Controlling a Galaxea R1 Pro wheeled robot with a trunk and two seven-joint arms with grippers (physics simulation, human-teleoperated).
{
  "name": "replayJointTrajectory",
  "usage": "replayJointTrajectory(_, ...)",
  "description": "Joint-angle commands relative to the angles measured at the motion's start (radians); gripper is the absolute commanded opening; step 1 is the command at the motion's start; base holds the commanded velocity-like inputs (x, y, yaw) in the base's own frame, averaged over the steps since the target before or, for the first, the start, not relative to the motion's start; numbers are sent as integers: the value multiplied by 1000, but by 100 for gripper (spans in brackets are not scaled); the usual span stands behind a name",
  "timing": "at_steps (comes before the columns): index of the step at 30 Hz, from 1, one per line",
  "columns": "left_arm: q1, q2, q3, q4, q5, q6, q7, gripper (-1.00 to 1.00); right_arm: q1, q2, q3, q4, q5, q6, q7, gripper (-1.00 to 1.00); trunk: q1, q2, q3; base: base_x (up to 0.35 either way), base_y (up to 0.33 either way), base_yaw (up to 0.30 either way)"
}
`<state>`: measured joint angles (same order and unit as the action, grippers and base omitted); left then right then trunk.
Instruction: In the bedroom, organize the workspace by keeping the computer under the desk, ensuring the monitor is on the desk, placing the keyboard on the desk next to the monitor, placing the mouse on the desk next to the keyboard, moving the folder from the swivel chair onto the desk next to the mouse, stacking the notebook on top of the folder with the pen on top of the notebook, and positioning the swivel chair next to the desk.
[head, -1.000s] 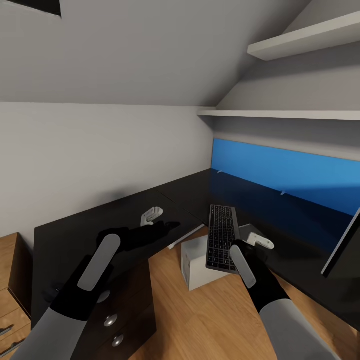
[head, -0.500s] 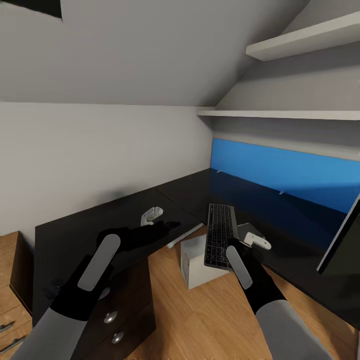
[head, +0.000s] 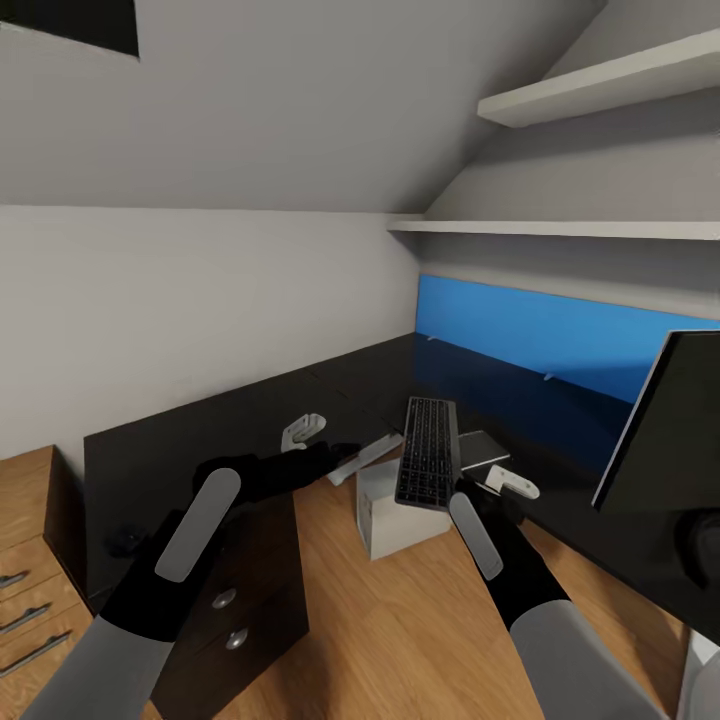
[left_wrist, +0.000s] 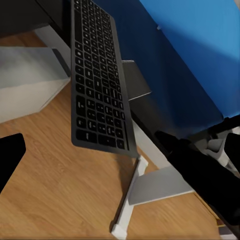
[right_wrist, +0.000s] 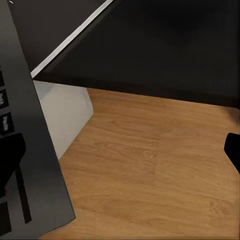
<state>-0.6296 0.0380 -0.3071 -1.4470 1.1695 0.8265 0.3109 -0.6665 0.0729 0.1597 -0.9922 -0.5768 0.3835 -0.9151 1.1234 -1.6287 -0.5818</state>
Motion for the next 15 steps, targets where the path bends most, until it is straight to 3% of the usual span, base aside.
replayJointTrajectory(1,-1,1,-1,-1,10,0,10,100,-1,-1,2,0,-4,6,-7,100,0,-1,-1,-41,-10,0)
replayJointTrajectory(8,-1,1,-1,-1,10,0,10,100,-1,1,16,17,-10,3,-1,100,0,-1,-1,-10,-3,0)
replayJointTrajectory(11,-1,1,-1,-1,10,0,10,100,-1,1,69,37,-9,-12,24,100,0,-1,-1,-2,0,0)
replayJointTrajectory(13,-1,0,-1,-1,10,0,10,100,-1,-2,125,44,-11,-53,83,100,0,-1,-1,0,0,0)
replayJointTrajectory(15,-1,0,-1,-1,10,0,10,100,-1,-3,136,46,-11,-74,114,100,0,-1,-1,0,0,0)
